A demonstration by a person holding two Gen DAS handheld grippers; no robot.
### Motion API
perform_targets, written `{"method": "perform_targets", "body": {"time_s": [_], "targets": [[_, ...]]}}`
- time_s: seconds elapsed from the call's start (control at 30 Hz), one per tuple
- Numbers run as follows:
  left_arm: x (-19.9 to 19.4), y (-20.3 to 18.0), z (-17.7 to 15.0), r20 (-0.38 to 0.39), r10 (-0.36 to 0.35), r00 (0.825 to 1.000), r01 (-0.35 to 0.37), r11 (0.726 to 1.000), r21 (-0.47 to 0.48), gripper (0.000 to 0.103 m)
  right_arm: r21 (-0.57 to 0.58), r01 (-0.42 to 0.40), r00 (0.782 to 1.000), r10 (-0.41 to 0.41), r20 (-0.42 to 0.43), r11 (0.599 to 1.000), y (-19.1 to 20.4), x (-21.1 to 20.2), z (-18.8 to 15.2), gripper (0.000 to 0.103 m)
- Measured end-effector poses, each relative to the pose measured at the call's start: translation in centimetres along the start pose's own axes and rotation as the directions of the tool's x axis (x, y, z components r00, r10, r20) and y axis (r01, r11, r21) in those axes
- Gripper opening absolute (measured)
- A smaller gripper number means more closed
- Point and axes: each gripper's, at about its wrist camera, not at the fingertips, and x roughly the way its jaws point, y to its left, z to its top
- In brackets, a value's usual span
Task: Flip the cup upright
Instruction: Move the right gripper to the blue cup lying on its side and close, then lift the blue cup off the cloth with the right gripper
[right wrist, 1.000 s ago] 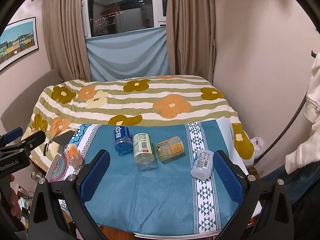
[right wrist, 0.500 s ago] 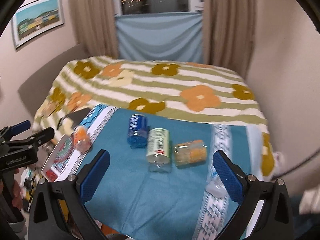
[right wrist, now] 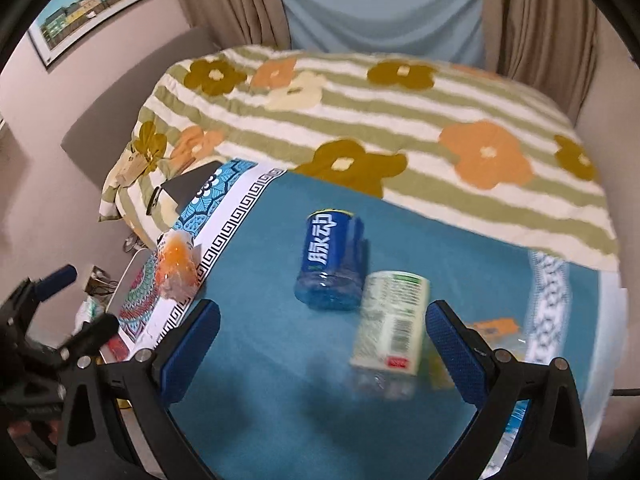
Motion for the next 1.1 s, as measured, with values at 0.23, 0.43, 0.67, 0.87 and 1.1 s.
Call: {"method": "perform_targets", "body": {"time_s": [0.23,0.43,0.67,0.87,1.1], "targets": [[4.3,1.1,1.8,-0.049,-0.054,0.997,0.055,0.998,0.028,0.103,-0.004,0.027,0.996,-0.027,-0.089,1.0,0.3,5.3,3.2,0.097],[6.7,1.8,3.0,-0.09,-0.107,0.99,0.111,0.993,0.036,0.103,-0.034,0.035,0.982,-0.041,-0.186,0.999,0.2,9.5,4.9,0.088],[7.6,2.7,3.9,-0.09,-0.131,0.987,0.135,0.99,0.037,0.103,-0.067,0.05,0.966,-0.065,-0.252,0.997,0.3,12.0,5.7,0.087],[8.6,3.2,4.0,-0.106,-0.152,0.983,0.156,0.987,0.034,0.103,-0.077,0.065,0.954,-0.085,-0.287,0.995,0.3,13.8,6.1,0.074],[8.8,3.4,4.1,-0.111,-0.165,0.98,0.17,0.985,0.033,0.103,-0.056,0.075,0.945,-0.089,-0.316,0.996,-0.1,14.7,5.8,0.058]]}}
